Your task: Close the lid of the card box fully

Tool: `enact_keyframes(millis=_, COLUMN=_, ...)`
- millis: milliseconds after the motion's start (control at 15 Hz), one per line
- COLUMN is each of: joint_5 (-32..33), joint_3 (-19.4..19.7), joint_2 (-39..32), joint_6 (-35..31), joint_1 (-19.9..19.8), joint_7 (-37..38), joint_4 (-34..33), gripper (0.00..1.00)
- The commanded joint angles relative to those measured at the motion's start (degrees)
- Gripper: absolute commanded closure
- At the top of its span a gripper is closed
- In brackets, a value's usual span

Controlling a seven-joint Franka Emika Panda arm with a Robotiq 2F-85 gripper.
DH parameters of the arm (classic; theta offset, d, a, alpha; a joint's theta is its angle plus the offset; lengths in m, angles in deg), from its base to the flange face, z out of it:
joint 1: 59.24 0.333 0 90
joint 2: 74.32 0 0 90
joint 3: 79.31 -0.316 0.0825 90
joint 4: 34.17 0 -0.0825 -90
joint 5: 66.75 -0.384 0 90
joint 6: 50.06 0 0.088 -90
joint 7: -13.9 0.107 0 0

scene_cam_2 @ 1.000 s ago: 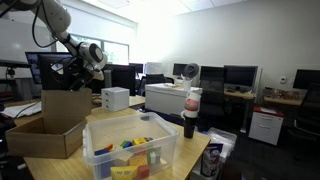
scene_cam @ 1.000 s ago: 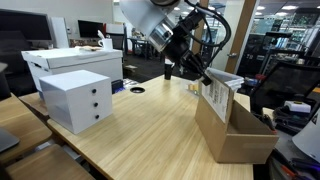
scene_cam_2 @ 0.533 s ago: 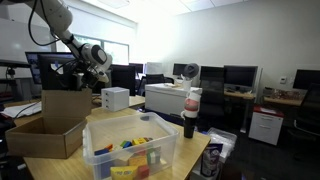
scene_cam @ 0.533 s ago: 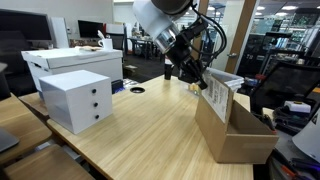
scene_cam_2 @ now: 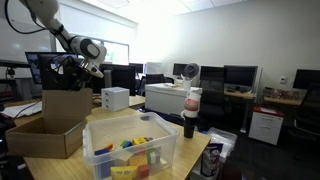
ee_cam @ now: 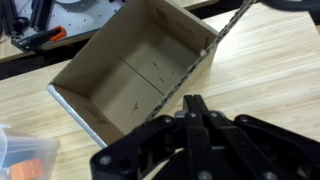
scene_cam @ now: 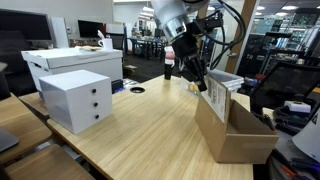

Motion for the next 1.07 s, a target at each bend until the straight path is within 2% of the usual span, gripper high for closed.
enact_keyframes(millis=0, joint_5=-3.37, joint_3=-0.81, joint_2=7.38, joint_6=-3.87, joint_1=-2.05, joint_7=-2.65, joint_4=8.12, gripper=0.98)
enact_keyframes(millis=467, joint_5=-2.53, joint_3=-0.7, joint_2=15.15, joint_6=-6.36, joint_1=-4.11, joint_7=-5.12, joint_4=16.0, gripper=0.98)
enact_keyframes(millis=1000, joint_5=-2.13, joint_3=-0.14, joint_2=22.44, joint_6=-6.51, joint_1=-7.27, joint_7=-15.08, joint_4=24.55, gripper=0.98)
